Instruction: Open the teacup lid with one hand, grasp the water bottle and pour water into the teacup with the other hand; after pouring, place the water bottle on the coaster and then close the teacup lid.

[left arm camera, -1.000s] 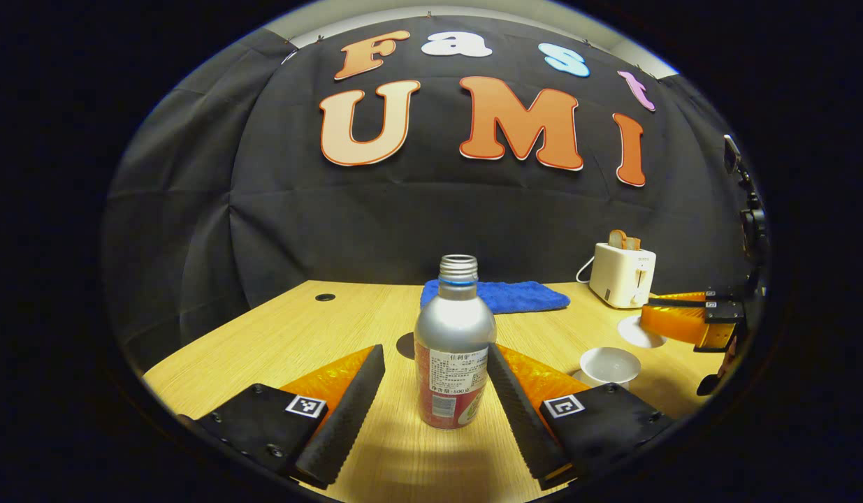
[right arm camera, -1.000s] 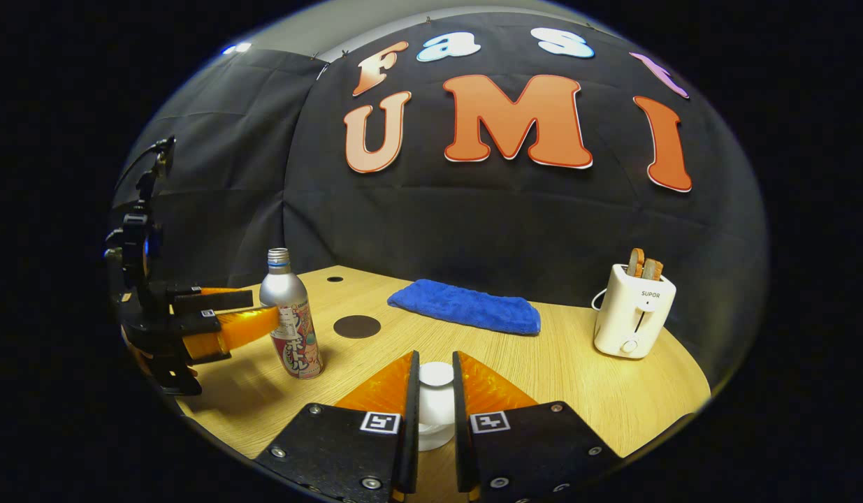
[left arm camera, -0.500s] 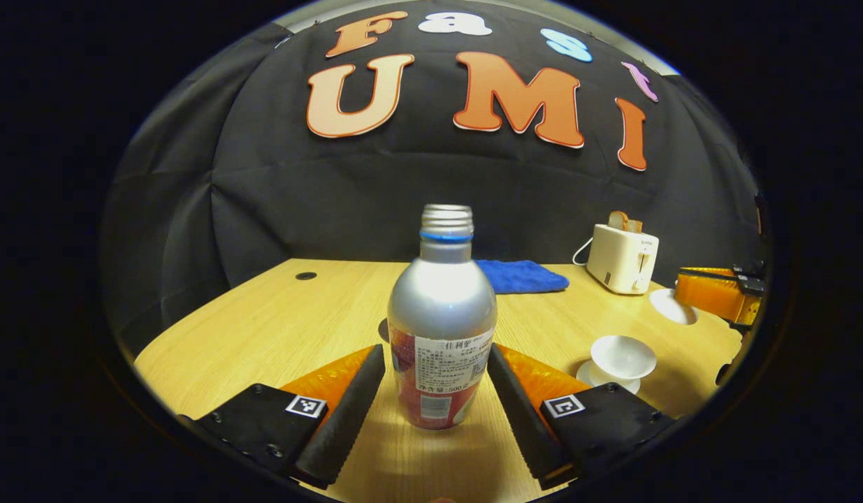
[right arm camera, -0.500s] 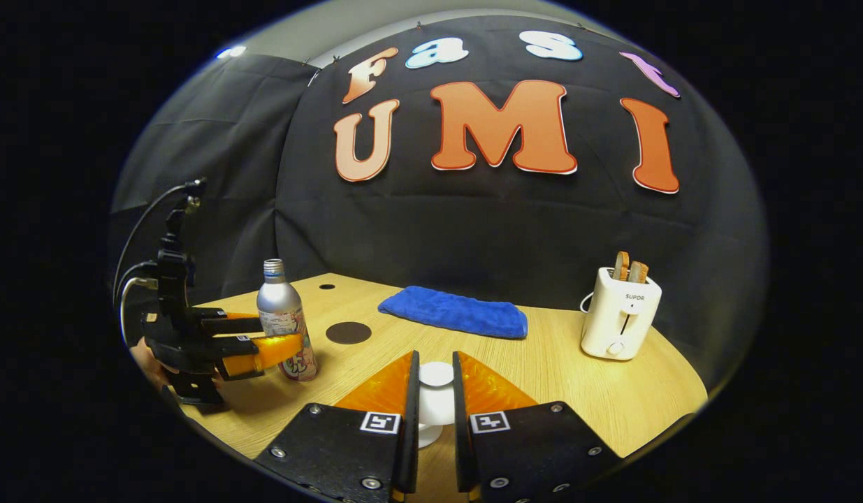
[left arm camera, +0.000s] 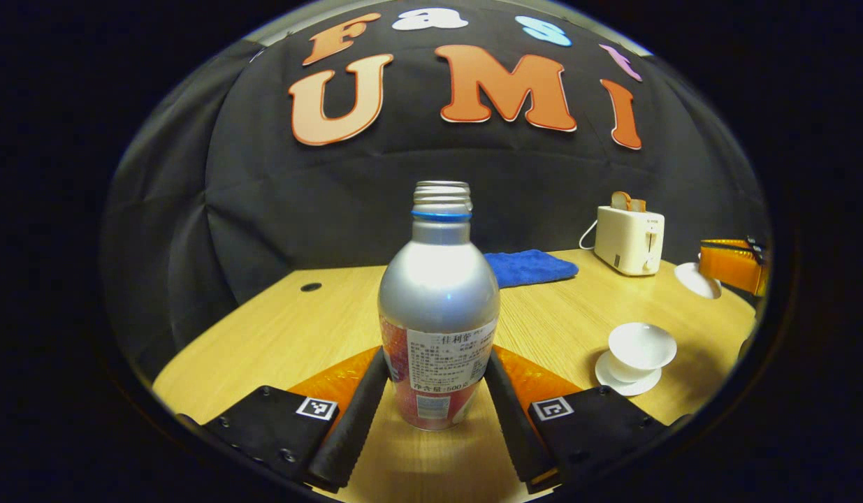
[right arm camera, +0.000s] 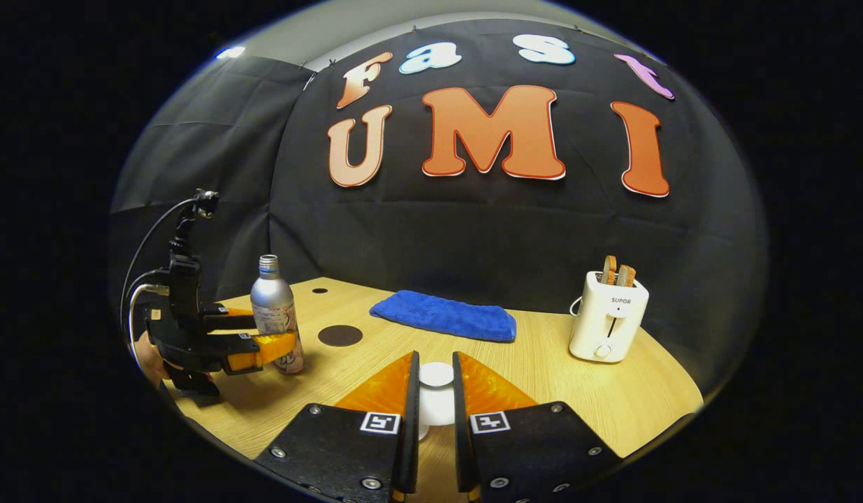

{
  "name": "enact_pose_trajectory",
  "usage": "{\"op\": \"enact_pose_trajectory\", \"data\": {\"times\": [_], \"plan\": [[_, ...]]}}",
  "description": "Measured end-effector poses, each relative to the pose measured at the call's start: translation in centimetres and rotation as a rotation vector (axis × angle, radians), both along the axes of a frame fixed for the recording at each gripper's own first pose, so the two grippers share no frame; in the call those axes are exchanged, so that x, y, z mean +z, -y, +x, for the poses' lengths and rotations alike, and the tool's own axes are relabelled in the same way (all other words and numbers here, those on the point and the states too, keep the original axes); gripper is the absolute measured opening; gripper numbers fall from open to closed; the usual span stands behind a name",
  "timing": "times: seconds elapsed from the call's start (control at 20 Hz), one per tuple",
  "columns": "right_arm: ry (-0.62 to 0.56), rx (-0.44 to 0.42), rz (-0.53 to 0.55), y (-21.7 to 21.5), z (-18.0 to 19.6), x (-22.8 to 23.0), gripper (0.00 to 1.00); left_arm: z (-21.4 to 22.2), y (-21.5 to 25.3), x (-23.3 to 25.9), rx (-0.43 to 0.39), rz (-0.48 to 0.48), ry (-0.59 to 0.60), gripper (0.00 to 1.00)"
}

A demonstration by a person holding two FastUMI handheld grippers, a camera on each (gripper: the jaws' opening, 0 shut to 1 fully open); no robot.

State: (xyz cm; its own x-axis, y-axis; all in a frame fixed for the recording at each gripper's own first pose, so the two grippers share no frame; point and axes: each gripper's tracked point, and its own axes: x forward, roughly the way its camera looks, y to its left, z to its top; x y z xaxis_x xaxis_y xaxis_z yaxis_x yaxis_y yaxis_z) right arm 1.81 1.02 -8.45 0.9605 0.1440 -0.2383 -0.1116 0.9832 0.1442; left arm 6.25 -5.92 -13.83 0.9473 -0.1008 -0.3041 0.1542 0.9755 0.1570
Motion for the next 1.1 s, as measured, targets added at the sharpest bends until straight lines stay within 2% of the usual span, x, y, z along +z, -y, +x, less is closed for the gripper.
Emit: {"op": "enact_pose_trajectory", "data": {"times": [0.05,0.15,0.2,0.25,0.35,0.4,0.45,0.5,0.7,0.75,0.8,0.95,1.0,1.1], "plan": [[0.001,-0.002,-0.002,0.2,-0.1,-0.1,0.22,0.2,0.1,0.5,-0.003,0.046,0.011,0.86],[0.008,-0.011,-0.002,0.6,-0.1,0.1,0.22,0.5,0.0,1.3,-0.01,0.136,0.042,0.86],[0.01,-0.017,-0.001,0.8,-0.1,0.2,0.22,0.6,0.1,1.6,-0.014,0.177,0.056,0.83],[0.012,-0.021,-0.002,1.1,-0.2,0.3,0.22,0.8,0.0,1.7,-0.017,0.221,0.067,0.86],[0.018,-0.031,-0.006,1.6,-0.3,0.4,0.22,1.2,0.2,2.2,-0.024,0.306,0.09,0.86],[0.022,-0.035,-0.006,1.9,-0.4,0.5,0.22,1.3,0.1,2.3,-0.031,0.354,0.101,0.83],[0.025,-0.039,-0.006,2.2,-0.5,0.6,0.22,1.3,0.2,2.6,-0.041,0.394,0.113,0.86],[0.027,-0.042,-0.005,2.4,-0.5,0.7,0.22,1.5,0.5,2.9,-0.055,0.432,0.126,0.83],[0.026,-0.058,0.002,3.1,-0.6,0.5,0.22,1.9,1.8,3.3,-0.109,0.606,0.179,0.85],[0.026,-0.063,0.004,3.2,-0.7,0.5,0.22,1.9,2.1,3.3,-0.127,0.649,0.192,0.82],[0.025,-0.067,0.005,3.4,-0.7,0.4,0.22,2.0,2.6,3.3,-0.146,0.687,0.203,0.85],[0.024,-0.074,0.005,3.9,-1.0,0.4,0.22,1.6,3.1,3.1,-0.182,0.773,0.221,0.85],[0.027,-0.077,0.007,4.0,-1.1,0.5,0.22,1.5,3.4,3.1,-0.193,0.803,0.226,0.82],[0.03,-0.08,0.005,4.1,-1.2,0.5,0.22,1.6,4.0,3.4,-0.208,0.876,0.245,0.85]]}}
